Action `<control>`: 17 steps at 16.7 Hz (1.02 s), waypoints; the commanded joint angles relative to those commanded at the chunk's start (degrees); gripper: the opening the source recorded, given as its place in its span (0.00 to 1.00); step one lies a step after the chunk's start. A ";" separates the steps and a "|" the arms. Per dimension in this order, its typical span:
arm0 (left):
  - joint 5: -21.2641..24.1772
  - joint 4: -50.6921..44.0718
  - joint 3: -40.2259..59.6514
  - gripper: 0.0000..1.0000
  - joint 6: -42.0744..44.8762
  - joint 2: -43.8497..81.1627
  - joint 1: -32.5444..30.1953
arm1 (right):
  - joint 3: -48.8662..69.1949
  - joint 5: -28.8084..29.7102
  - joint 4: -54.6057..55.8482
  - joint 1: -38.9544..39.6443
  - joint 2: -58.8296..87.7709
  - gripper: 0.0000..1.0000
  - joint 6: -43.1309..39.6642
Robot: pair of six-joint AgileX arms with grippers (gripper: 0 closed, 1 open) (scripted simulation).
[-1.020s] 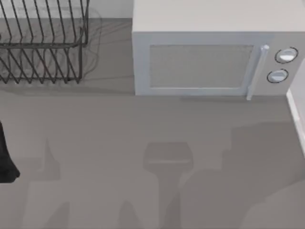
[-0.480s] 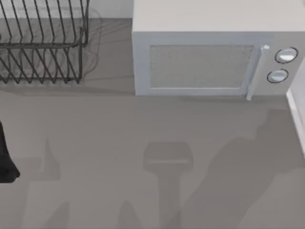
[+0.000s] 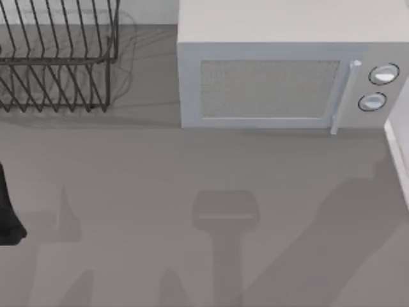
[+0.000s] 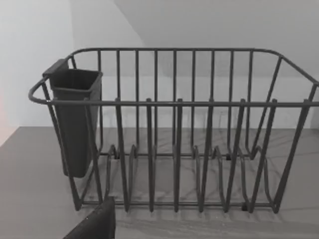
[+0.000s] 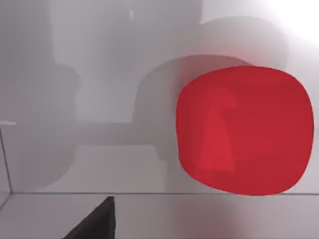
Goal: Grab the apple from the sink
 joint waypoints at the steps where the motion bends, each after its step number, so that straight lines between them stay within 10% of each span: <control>1: 0.00 0.00 0.00 1.00 0.00 0.00 0.00 | -1.03 0.01 3.25 -0.03 1.96 1.00 0.02; 12: 0.00 0.00 0.00 1.00 0.00 0.00 0.00 | -7.19 0.10 20.30 -0.12 12.77 1.00 0.22; 17: 0.00 0.00 0.00 1.00 0.00 0.00 0.00 | -7.19 0.10 20.30 -0.12 12.77 0.62 0.22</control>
